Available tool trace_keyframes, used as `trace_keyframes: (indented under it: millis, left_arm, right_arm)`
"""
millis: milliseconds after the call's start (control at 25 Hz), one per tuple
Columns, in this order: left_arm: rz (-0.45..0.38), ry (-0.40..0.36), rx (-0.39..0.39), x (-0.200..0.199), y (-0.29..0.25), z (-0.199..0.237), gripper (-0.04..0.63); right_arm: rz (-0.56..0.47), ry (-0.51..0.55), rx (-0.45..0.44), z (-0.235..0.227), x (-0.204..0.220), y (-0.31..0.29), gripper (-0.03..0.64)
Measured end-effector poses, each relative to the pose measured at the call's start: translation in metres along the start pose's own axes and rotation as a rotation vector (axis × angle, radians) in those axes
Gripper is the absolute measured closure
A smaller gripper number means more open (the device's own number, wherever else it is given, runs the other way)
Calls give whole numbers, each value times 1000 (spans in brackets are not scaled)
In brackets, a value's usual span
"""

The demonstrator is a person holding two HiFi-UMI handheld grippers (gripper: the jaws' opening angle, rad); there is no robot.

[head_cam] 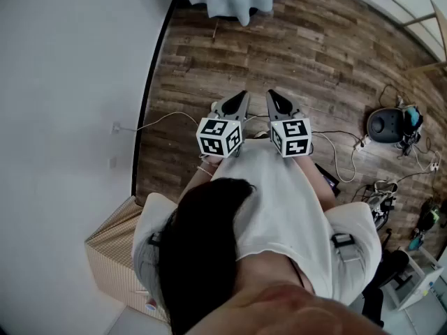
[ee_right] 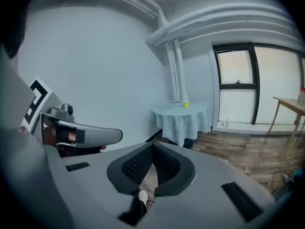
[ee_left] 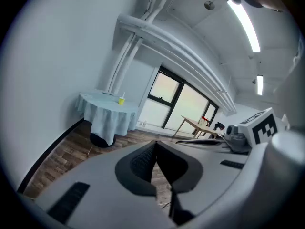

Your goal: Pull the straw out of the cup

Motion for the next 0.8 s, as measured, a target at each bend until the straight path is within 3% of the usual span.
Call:
trace_keyframes:
  millis: [360,480,800]
  left_arm:
    - [21,-4,31,5,-6,-10,588]
    - [6,40,16,2,-5,5,588]
    - [26,76,98,-26,-47,57,588]
  right_arm:
    - [-14,-109,-33,-10,1,-1,583]
    - [-18,-123,-37,-9,-1,-6,581]
    - [-27,-115,4,-13,-23,-53,581]
Point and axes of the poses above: the fingertips, and each gripper's own axes: y backward along the fingers, z to its left, x out of its underside, the point moved 4 cm from there along y, backward along the fingers, and after that the axes turned 13 degrees about x, right-handed, at the moved point
